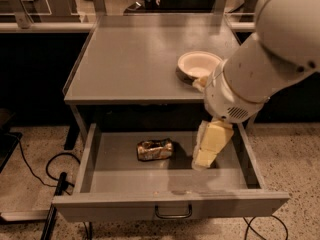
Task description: Pick orange can from top drawer and place on counter
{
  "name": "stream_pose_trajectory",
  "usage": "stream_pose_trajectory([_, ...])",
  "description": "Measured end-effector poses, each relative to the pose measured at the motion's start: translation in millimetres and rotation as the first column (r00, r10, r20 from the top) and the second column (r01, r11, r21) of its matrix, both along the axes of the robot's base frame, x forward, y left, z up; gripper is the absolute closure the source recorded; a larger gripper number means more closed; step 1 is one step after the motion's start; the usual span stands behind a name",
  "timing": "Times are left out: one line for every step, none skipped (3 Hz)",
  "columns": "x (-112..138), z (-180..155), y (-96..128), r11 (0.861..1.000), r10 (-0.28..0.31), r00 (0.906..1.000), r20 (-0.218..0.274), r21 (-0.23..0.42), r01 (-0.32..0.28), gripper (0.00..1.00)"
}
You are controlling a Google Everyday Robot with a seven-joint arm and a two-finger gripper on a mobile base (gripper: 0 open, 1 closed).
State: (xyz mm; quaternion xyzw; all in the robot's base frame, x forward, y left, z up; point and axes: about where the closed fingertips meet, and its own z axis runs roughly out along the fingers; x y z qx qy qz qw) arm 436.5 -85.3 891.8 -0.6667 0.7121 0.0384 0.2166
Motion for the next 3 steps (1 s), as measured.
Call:
stream_pose_trajectory([13, -35, 26, 0.999, 0.042, 0.9989, -0.021, -0.024, -0.043, 0.0])
stream_pose_trajectory([21, -59, 39, 0.997, 0.055, 0.9965, -0.064, -0.042, -0.058, 0.0])
stream_pose_trajectory([22, -61, 40, 0.997, 0.056, 0.9962, -0.067, -0.043, -0.059, 0.0])
